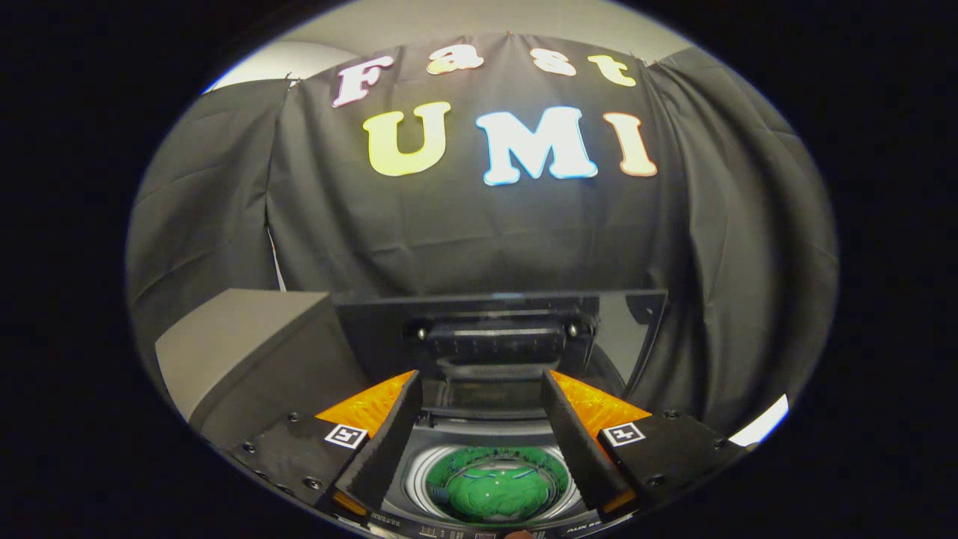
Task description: Put the clothes into the washing machine and then close the washing machine lid.
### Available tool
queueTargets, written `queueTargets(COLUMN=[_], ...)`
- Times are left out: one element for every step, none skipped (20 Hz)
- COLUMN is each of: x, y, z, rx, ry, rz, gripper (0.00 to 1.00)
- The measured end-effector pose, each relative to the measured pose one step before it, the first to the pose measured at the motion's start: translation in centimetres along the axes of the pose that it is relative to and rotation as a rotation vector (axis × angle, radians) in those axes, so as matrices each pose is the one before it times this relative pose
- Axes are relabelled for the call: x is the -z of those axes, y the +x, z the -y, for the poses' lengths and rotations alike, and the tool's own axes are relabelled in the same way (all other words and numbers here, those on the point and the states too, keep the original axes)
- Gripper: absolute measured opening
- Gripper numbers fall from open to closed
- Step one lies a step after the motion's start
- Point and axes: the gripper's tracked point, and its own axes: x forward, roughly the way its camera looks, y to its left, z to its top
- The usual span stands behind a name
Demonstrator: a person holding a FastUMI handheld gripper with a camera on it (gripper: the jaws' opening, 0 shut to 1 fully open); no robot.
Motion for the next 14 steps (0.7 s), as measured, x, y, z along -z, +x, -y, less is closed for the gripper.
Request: queueTargets(x=[-1.052,-0.652,-0.678,-0.444,-0.494,-0.492,-0.515,-0.417,-0.442,-0.247,-0.214,0.054,0.055,0.008], y=[0.166,0.442,0.506,0.494,0.554,0.587,0.613,0.61,0.564,0.712,0.761,0.679,0.666,0.643], z=[-0.135,-0.176,-0.093,-0.141,0.016,0.117,0.03,0.102,-0.001,0.044,0.033,0.044,0.142,0.246], rx=[-0.00104,-0.00212,-0.00212,-0.00292,-0.00047,0.00321,0.00289,0.0045,0.00008,0.00091,0.00066,0.00203,0.00375,0.00615], ry=[-0.00327,-0.00121,0.00192,0.00209,-0.00054,-0.0021,-0.00357,-0.00158,0.00116,0.00267,0.00142,0.00002,-0.0006,-0.00033], rz=[0.02399,0.01705,0.01552,0.00779,0.007,0.00793,0.00692,0.00858,0.00618,0.0059,0.00159,-0.00546,-0.00107,-0.0003], gripper=[0.98,0.98,0.98,0.98,0.98,0.98,0.98,0.98,0.98,0.98,0.98,0.98,0.98,0.98])
